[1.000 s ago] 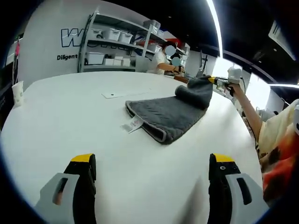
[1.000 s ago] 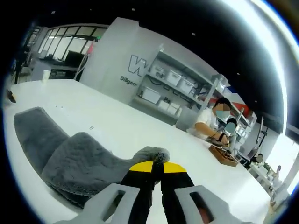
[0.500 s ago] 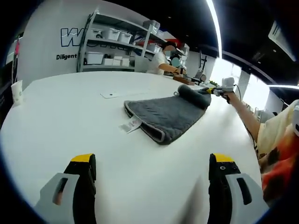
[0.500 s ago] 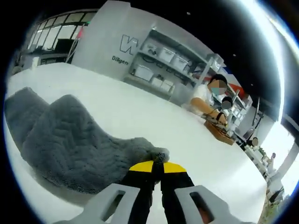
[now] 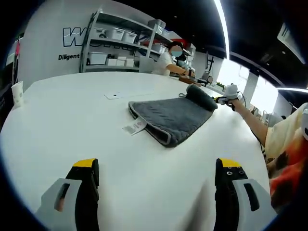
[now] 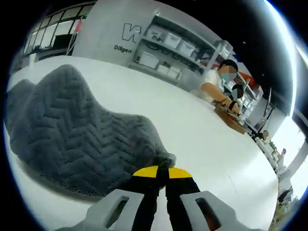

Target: Open the folded towel by lifting each exposed corner and separating the folded layers until the towel lies flat within the target outline without major curled edges

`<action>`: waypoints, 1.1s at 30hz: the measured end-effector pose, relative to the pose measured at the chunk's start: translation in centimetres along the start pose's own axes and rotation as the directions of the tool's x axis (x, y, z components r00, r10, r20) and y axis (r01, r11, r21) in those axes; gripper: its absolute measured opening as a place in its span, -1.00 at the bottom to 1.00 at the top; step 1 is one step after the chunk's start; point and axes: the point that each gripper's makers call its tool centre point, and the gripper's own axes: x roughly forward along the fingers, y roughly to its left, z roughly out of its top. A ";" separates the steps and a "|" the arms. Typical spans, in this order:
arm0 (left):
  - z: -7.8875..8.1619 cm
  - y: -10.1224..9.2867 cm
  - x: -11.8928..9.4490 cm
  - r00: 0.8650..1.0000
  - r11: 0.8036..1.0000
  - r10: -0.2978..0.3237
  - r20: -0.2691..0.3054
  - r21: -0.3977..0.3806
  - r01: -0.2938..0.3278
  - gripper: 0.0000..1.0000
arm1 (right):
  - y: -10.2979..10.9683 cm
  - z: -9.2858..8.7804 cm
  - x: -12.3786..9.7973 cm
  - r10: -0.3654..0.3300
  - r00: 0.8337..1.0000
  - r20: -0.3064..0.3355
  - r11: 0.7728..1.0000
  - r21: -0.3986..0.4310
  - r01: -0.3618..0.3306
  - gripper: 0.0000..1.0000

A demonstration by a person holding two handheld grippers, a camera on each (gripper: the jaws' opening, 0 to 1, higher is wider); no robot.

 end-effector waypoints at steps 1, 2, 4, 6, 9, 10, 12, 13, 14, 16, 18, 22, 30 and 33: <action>0.0 0.0 0.0 1.000 1.000 0.000 0.000 0.000 0.000 0.99 | 0.1 -0.3 0.2 0.002 1.000 -0.008 1.000 -0.006 -0.002 -1.00; 0.0 -0.1 0.0 1.000 1.000 -0.002 -0.001 -0.001 0.002 0.99 | 0.2 -0.6 0.3 0.004 1.000 -0.014 1.000 -0.010 -0.004 -1.00; -0.1 -0.1 0.1 1.000 1.000 -0.003 -0.002 -0.002 0.003 0.99 | 0.4 -0.9 0.4 0.007 1.000 -0.022 1.000 -0.016 -0.007 -1.00; -0.1 -0.2 0.2 1.000 1.000 -0.006 -0.004 -0.002 0.006 0.99 | 0.4 -1.2 0.5 0.006 1.000 -0.026 1.000 -0.016 -0.006 -1.00; -0.2 -0.3 0.3 1.000 1.000 -0.009 -0.009 0.002 0.009 0.98 | 0.3 -1.1 0.4 0.007 1.000 -0.023 1.000 0.002 -0.007 -1.00; -0.2 -0.3 0.3 1.000 1.000 -0.010 -0.010 0.002 0.010 0.98 | 0.3 -1.1 0.4 0.007 1.000 -0.023 1.000 0.008 -0.007 -1.00; -0.2 -0.4 0.3 1.000 1.000 -0.013 -0.007 0.002 0.013 0.98 | 0.2 -1.2 0.2 0.005 1.000 -0.026 1.000 0.022 -0.004 -1.00; -0.1 -0.5 0.3 1.000 1.000 -0.015 -0.007 0.002 0.015 0.98 | 0.2 -1.2 0.2 0.006 1.000 -0.026 1.000 0.021 -0.005 -0.98; -0.1 -0.5 0.4 1.000 1.000 -0.015 -0.006 0.002 0.015 0.98 | 0.2 -1.2 0.1 0.003 1.000 -0.026 1.000 0.021 -0.003 -0.95; -0.3 -0.5 0.5 1.000 1.000 -0.018 -0.011 0.002 0.018 0.98 | 0.1 -1.3 -0.1 -0.011 0.999 -0.032 1.000 0.008 0.011 -0.90; -0.3 -0.6 0.7 1.000 1.000 -0.020 -0.015 0.005 0.020 0.98 | 0.0 -1.4 -0.2 -0.025 0.999 -0.032 1.000 -0.009 0.025 -0.85; -0.4 -0.8 0.9 1.000 1.000 -0.027 -0.016 0.005 0.027 0.98 | -1.0 -1.4 -0.4 -0.076 0.996 -0.040 0.997 -0.023 0.075 -0.54; -0.3 -0.9 0.9 0.999 1.000 -0.029 -0.015 0.006 0.029 0.98 | -3.9 -1.9 -2.7 -0.156 0.984 -0.084 0.984 0.071 0.162 0.36; -0.4 -0.9 0.9 0.999 1.000 -0.029 -0.017 0.008 0.029 0.98 | -3.4 -1.9 -3.5 -0.125 0.987 -0.098 0.991 0.042 0.130 0.61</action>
